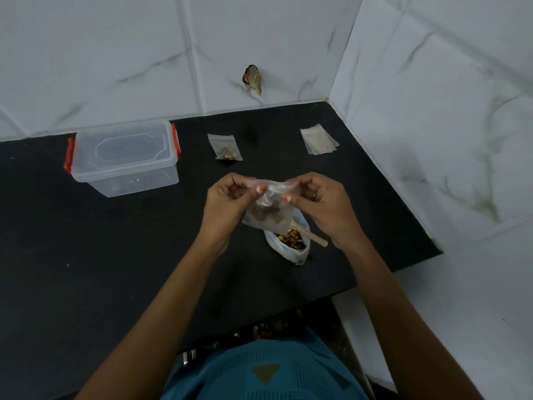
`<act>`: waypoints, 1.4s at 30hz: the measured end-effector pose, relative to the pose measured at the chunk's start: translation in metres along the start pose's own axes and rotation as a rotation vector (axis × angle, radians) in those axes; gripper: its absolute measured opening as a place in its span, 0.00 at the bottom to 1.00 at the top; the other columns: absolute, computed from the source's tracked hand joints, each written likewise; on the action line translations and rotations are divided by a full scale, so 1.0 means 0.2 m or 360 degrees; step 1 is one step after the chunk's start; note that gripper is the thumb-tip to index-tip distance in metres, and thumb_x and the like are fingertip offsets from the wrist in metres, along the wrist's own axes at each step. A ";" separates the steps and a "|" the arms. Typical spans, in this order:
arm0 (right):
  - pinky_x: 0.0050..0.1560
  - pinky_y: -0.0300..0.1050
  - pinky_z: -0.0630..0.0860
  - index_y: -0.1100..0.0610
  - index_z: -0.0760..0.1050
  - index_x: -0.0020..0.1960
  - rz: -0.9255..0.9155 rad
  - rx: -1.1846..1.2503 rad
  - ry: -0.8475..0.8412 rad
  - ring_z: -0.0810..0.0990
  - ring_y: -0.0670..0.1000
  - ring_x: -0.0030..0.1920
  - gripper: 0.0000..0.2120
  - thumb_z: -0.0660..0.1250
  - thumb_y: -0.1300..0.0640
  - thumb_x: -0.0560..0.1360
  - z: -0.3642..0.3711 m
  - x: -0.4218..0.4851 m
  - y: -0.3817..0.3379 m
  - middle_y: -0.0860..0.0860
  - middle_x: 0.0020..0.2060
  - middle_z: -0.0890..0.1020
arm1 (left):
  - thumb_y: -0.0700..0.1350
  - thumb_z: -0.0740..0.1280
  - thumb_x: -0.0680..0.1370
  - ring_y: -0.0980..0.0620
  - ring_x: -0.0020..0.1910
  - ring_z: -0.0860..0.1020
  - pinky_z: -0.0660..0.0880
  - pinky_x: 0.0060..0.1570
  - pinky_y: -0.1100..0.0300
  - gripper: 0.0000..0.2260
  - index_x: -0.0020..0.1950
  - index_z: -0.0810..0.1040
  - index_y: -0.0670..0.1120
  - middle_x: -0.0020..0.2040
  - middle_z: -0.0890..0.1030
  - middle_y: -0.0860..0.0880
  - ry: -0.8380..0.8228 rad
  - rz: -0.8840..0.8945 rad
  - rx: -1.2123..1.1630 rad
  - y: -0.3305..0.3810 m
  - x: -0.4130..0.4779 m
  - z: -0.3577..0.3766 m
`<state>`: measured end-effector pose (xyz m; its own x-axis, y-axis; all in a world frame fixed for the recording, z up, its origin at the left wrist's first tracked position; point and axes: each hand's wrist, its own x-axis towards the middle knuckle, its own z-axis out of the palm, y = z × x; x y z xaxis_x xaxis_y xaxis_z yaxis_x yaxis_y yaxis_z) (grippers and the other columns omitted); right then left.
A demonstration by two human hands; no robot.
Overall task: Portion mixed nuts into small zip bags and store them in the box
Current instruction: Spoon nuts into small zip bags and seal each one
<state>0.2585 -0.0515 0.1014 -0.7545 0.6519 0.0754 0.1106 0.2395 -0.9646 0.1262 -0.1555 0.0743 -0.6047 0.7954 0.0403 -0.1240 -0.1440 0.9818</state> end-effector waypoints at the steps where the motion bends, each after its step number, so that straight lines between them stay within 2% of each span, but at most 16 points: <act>1: 0.48 0.41 0.80 0.53 0.75 0.44 -0.0025 -0.0034 0.0088 0.82 0.45 0.48 0.10 0.68 0.68 0.71 0.01 0.01 0.00 0.48 0.45 0.81 | 0.38 0.68 0.71 0.57 0.42 0.82 0.79 0.43 0.64 0.04 0.43 0.75 0.44 0.39 0.83 0.53 -0.0014 0.0000 0.0008 0.01 0.00 0.00; 3: 0.47 0.42 0.80 0.52 0.74 0.42 -0.0042 -0.0072 0.0151 0.82 0.46 0.45 0.11 0.68 0.67 0.71 0.02 0.02 -0.01 0.48 0.42 0.81 | 0.38 0.68 0.72 0.56 0.42 0.82 0.79 0.43 0.63 0.03 0.43 0.75 0.44 0.39 0.83 0.52 -0.0003 0.0009 0.0031 0.02 0.00 0.01; 6: 0.43 0.38 0.79 0.53 0.73 0.47 -0.0009 0.0087 0.0064 0.82 0.43 0.42 0.12 0.68 0.68 0.71 0.03 0.02 -0.05 0.48 0.40 0.81 | 0.37 0.67 0.73 0.56 0.42 0.82 0.78 0.42 0.63 0.04 0.45 0.75 0.44 0.39 0.83 0.51 0.0054 -0.0010 -0.0010 0.04 0.01 0.00; 10: 0.45 0.40 0.80 0.52 0.72 0.53 0.0087 0.0192 0.0004 0.83 0.46 0.44 0.17 0.68 0.69 0.70 0.00 0.03 -0.08 0.50 0.41 0.83 | 0.37 0.67 0.73 0.56 0.42 0.82 0.78 0.40 0.64 0.04 0.46 0.74 0.44 0.42 0.82 0.50 0.0016 0.0037 -0.0002 0.04 0.01 0.00; 14: 0.43 0.35 0.79 0.52 0.74 0.50 0.0131 0.0044 0.0120 0.83 0.43 0.43 0.13 0.70 0.66 0.70 0.00 0.05 -0.08 0.47 0.40 0.82 | 0.40 0.67 0.72 0.57 0.43 0.81 0.79 0.43 0.63 0.06 0.47 0.74 0.46 0.44 0.81 0.49 0.0050 0.0087 0.0031 0.05 0.01 0.01; 18: 0.41 0.31 0.77 0.54 0.77 0.46 0.0132 0.0112 0.0202 0.82 0.39 0.42 0.10 0.69 0.67 0.70 0.03 0.06 -0.06 0.46 0.40 0.82 | 0.40 0.69 0.69 0.58 0.48 0.81 0.78 0.46 0.64 0.13 0.53 0.75 0.50 0.49 0.81 0.51 -0.0076 0.0001 0.0037 0.08 0.01 0.01; 21: 0.43 0.32 0.77 0.55 0.77 0.48 0.0081 0.0166 0.0218 0.81 0.39 0.43 0.11 0.69 0.68 0.70 0.04 0.06 -0.07 0.49 0.44 0.82 | 0.46 0.68 0.67 0.57 0.47 0.82 0.78 0.43 0.66 0.13 0.51 0.78 0.48 0.46 0.83 0.53 -0.0157 -0.0048 0.0062 0.09 0.01 0.01; 23: 0.45 0.34 0.78 0.55 0.77 0.52 0.0074 0.0151 0.0260 0.81 0.39 0.44 0.13 0.70 0.66 0.69 0.05 0.07 -0.06 0.49 0.48 0.81 | 0.44 0.69 0.69 0.57 0.46 0.82 0.77 0.42 0.67 0.09 0.49 0.79 0.49 0.43 0.84 0.54 -0.0111 -0.0063 0.0056 0.09 0.01 0.01; 26: 0.46 0.34 0.78 0.58 0.78 0.51 0.0122 0.0144 0.0276 0.81 0.40 0.45 0.09 0.70 0.64 0.70 0.06 0.08 -0.05 0.52 0.50 0.81 | 0.39 0.67 0.74 0.59 0.45 0.81 0.77 0.43 0.68 0.06 0.46 0.78 0.50 0.42 0.83 0.55 -0.0077 -0.0022 0.0125 0.09 0.02 0.01; 30: 0.48 0.36 0.78 0.55 0.80 0.48 0.0208 0.0146 0.0204 0.81 0.44 0.47 0.06 0.67 0.62 0.73 0.06 0.09 -0.05 0.50 0.46 0.82 | 0.38 0.65 0.75 0.62 0.43 0.80 0.77 0.41 0.69 0.06 0.44 0.76 0.49 0.40 0.81 0.56 -0.0029 -0.0004 0.0120 0.09 0.03 0.00; 35: 0.47 0.35 0.78 0.51 0.78 0.42 0.0206 0.0128 0.0366 0.79 0.41 0.43 0.09 0.66 0.65 0.73 0.09 0.10 -0.05 0.46 0.40 0.81 | 0.39 0.66 0.75 0.59 0.45 0.81 0.77 0.43 0.67 0.05 0.48 0.77 0.49 0.45 0.81 0.51 -0.0111 -0.0073 0.0119 0.09 0.04 0.01; 39: 0.50 0.40 0.78 0.53 0.79 0.45 0.0220 0.0193 0.0351 0.80 0.44 0.46 0.08 0.66 0.64 0.73 0.09 0.09 -0.05 0.48 0.42 0.82 | 0.48 0.68 0.69 0.56 0.48 0.81 0.78 0.45 0.64 0.12 0.51 0.77 0.48 0.48 0.81 0.49 -0.0140 -0.0077 0.0150 0.09 0.06 0.00; 42: 0.52 0.43 0.78 0.52 0.79 0.46 0.0259 0.0219 0.0305 0.81 0.47 0.49 0.06 0.67 0.63 0.73 0.09 0.09 -0.04 0.50 0.45 0.82 | 0.42 0.68 0.73 0.60 0.45 0.81 0.76 0.41 0.69 0.07 0.50 0.77 0.45 0.46 0.81 0.51 -0.0090 -0.0024 0.0262 0.08 0.08 0.00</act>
<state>0.2325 -0.0552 0.1060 -0.5967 0.8009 -0.0493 0.1214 0.0293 -0.9922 0.1148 -0.1459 0.0907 -0.5578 0.8294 0.0310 0.0006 -0.0369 0.9993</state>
